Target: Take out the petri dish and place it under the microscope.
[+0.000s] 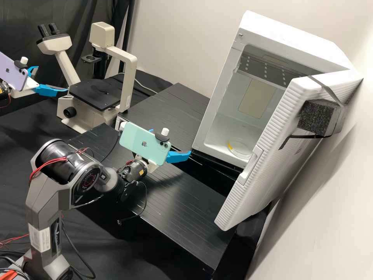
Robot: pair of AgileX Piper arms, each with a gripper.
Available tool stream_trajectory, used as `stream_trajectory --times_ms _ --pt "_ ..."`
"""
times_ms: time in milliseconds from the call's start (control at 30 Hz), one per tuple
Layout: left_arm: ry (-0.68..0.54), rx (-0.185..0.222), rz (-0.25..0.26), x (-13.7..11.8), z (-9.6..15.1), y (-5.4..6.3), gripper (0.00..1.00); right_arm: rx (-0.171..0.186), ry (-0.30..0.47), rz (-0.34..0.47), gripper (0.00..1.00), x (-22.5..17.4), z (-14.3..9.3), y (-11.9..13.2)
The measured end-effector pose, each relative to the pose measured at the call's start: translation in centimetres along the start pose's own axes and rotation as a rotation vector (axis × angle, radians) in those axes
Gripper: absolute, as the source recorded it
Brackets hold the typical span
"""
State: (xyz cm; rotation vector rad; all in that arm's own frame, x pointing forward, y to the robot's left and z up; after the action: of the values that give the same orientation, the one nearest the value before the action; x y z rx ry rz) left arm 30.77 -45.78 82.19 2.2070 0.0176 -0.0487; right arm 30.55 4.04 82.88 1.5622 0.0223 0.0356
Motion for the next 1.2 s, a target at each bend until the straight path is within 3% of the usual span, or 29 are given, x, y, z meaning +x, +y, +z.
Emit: stream_trajectory --times_ms 400,767,1100,1200 --pt "0.000 0.000 0.000 0.0 0.0 0.0 1.00 0.000 0.005 0.002 1.00 -0.7 0.6 0.1" --pt "0.000 0.000 0.000 0.0 0.0 0.0 1.00 0.096 -0.054 0.142 1.00 -6.7 5.7 3.1" --pt "0.000 0.000 0.000 0.0 0.0 0.0 1.00 0.090 -0.148 0.261 1.00 -5.7 9.5 6.8" --pt "0.000 0.000 0.000 0.0 0.0 0.0 1.00 0.056 -0.151 0.294 1.00 -3.9 10.2 7.6"
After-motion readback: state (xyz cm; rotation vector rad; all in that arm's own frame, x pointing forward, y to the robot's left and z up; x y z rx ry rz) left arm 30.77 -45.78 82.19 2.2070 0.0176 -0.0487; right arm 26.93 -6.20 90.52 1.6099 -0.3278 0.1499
